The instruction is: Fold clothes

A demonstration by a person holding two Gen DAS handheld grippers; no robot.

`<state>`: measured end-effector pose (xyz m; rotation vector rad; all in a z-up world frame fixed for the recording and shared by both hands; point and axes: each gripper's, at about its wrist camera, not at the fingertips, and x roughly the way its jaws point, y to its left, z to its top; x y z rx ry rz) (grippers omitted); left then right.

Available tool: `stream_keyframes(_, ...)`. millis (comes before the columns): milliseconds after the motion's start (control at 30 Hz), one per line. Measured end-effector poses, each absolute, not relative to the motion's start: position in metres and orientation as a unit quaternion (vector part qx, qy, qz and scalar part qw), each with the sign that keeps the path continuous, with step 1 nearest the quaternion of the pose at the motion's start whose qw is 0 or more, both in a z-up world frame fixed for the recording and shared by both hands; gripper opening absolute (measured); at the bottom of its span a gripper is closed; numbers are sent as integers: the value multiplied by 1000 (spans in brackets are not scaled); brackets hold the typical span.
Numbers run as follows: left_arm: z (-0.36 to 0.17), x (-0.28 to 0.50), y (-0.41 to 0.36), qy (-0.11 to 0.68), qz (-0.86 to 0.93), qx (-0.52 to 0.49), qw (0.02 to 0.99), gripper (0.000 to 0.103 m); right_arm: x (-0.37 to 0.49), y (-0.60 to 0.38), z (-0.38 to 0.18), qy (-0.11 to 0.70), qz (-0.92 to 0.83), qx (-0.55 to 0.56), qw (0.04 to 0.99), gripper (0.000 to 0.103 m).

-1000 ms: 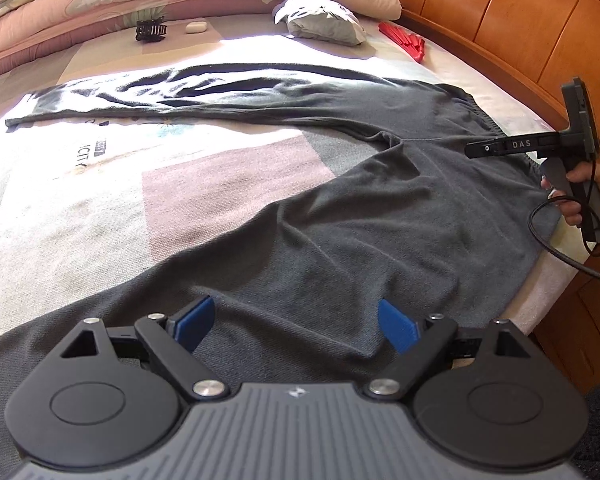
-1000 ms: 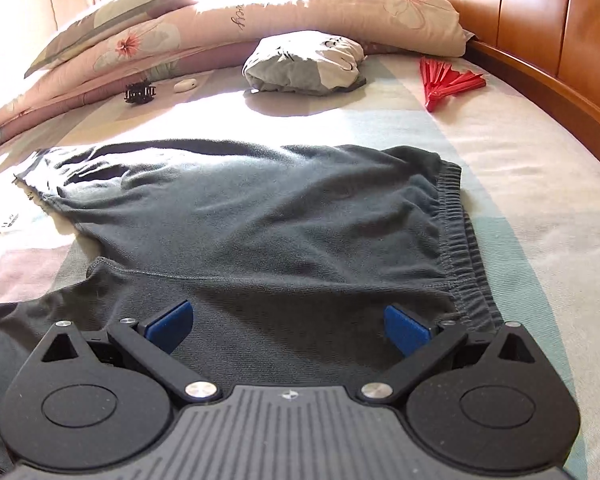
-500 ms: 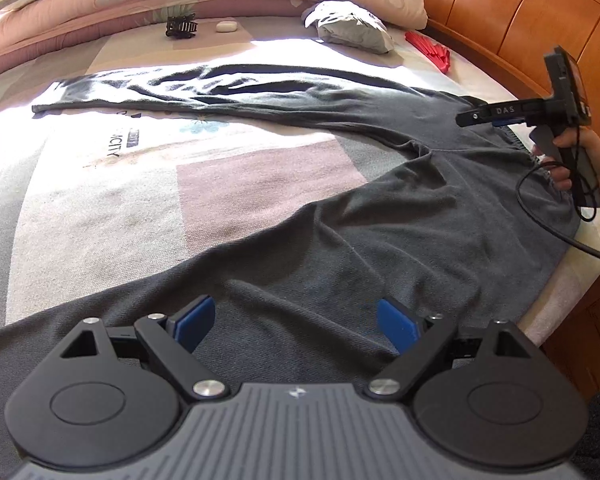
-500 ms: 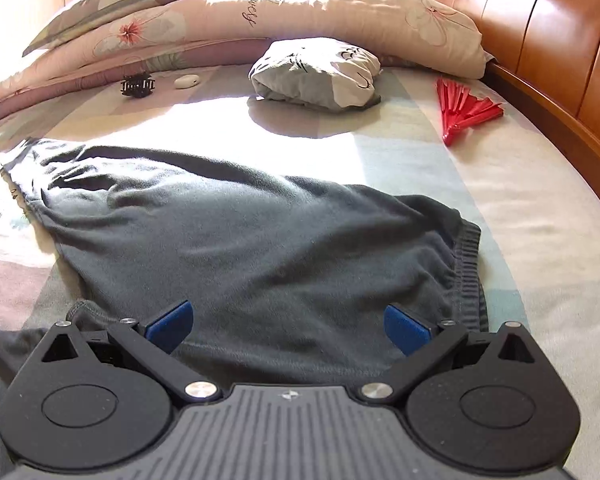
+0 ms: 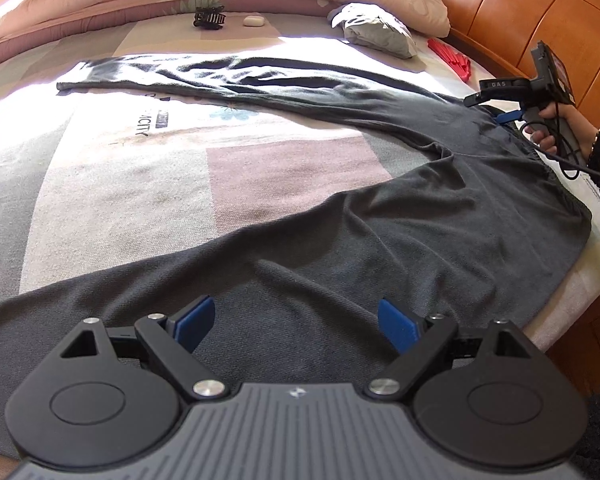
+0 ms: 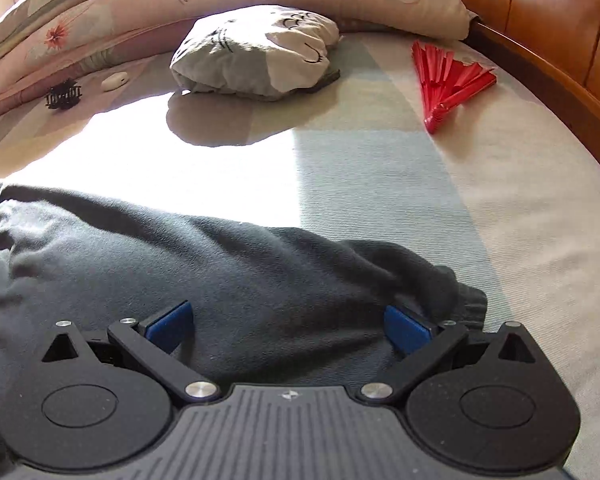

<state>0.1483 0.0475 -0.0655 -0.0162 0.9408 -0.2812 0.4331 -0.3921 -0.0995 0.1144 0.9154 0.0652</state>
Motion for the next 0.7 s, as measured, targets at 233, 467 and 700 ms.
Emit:
stream_keyframes(233,-57,156,40,435,-152,3,888,89,427,-368,-94,480,143,135,855,103)
stream_keyframes(467,-55,154,40,424,-160,-5,891,89,467,-345,-103,478,55,67,874,103)
stream_keyframes(700,-58,154,52,420,-146,-12,896,89,471,-303,-93,532,-9,53,845,103)
